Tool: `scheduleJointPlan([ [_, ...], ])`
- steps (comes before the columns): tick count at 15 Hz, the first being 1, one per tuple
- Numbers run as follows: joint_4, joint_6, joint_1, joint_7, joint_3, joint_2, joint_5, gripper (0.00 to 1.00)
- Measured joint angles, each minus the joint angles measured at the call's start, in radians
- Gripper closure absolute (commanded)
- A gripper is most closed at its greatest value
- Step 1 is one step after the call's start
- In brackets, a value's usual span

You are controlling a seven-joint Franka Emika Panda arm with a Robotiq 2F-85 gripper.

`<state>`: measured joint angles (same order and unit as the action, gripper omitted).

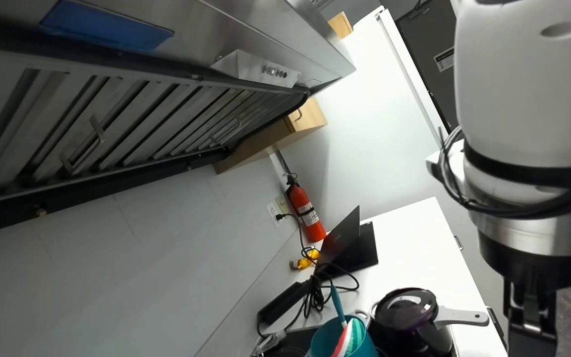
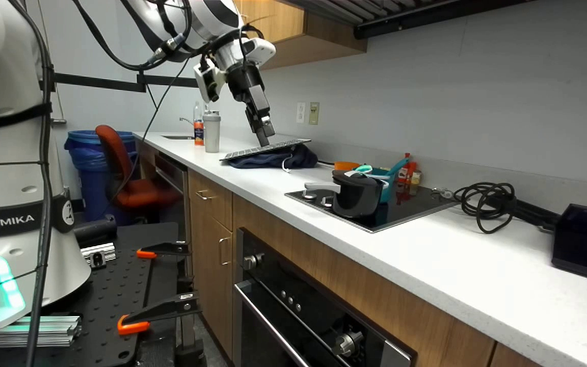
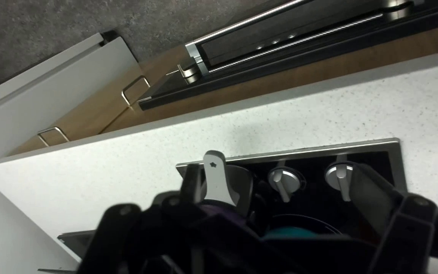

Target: Close the lid on the pot

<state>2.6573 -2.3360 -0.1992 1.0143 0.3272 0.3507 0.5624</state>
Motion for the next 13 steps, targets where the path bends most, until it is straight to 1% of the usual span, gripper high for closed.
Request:
scheduleJointPlan([
  [4, 0.032, 0.041, 0.0, 0.034, 0.036, 0.064, -0.004, 0.0],
  [13, 0.032, 0.041, 0.002, 0.033, 0.037, 0.056, -0.004, 0.0],
])
